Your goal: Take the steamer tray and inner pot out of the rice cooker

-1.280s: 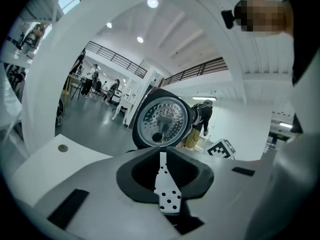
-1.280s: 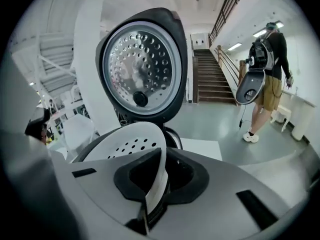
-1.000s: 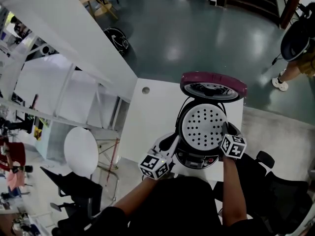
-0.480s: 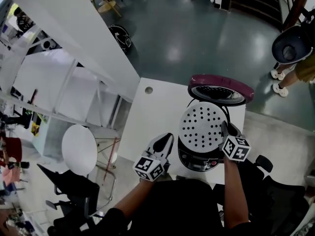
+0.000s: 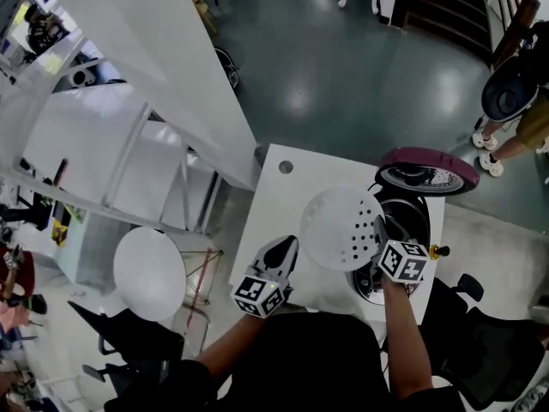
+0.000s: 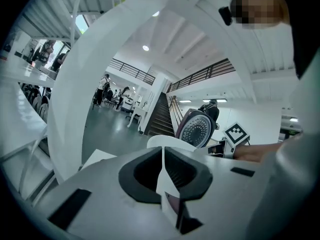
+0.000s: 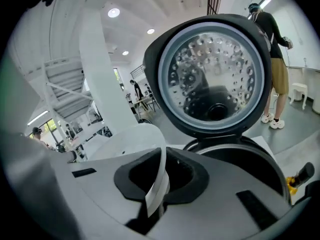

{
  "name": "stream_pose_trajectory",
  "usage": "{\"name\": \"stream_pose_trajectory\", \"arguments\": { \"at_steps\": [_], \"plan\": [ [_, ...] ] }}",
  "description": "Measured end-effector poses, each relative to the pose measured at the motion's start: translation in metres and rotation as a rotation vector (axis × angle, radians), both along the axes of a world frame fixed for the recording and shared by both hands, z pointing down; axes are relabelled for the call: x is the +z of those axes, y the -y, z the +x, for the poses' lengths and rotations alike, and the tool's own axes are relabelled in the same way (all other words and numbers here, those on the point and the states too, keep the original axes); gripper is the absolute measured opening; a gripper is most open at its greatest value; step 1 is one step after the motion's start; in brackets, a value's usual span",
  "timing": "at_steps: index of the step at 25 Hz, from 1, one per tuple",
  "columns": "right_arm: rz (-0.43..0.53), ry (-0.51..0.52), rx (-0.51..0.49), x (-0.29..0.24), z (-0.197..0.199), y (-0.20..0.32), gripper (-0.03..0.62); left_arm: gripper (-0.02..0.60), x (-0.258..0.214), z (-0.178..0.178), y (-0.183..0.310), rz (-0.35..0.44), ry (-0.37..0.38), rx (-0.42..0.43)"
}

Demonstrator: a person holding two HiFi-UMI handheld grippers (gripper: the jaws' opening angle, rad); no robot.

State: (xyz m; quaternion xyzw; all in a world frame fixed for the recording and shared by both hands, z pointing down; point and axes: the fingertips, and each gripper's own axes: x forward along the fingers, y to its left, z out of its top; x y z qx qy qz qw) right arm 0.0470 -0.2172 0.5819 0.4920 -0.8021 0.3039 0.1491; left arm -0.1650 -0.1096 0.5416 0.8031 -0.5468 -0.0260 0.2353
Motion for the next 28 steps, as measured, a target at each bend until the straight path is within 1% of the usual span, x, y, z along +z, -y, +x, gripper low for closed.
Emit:
{"name": "stream_pose_trajectory", "arguments": {
  "at_steps": [5,9,11,13,15,17,22,28],
  "plan": [
    [-0.007,-0.019,-0.003,0.008,-0.06,0.0,0.018,0.015,0.003,-0.057,0.0,-0.005,-0.021,0.005],
    [-0.03,-0.04,-0.008,0.027,-0.096,-0.003,0.018,0.015,0.006,-0.089,-0.002,0.0,-0.032,0.008],
    [-0.042,-0.032,-0.007,0.037,-0.111,-0.004,0.018,0.015,0.007,-0.104,-0.003,0.002,-0.035,0.01],
    [-0.055,0.007,0.001,0.048,-0.125,-0.006,0.018,0.015,0.009,-0.118,-0.006,-0.002,-0.038,0.012],
    [-0.079,0.055,0.021,0.061,-0.135,-0.009,0.018,0.015,0.014,-0.13,-0.011,-0.012,-0.039,0.015],
    [-0.103,0.076,0.044,0.075,-0.142,-0.011,0.018,0.015,0.018,-0.142,-0.015,-0.025,-0.039,0.017],
    [-0.16,0.042,0.047,0.116,-0.158,-0.013,0.018,0.015,0.029,-0.166,-0.021,-0.053,-0.044,0.008],
    [-0.171,0.035,0.037,0.159,-0.176,-0.015,0.018,0.015,0.042,-0.173,-0.023,-0.098,-0.048,0.035]
  ]
}}
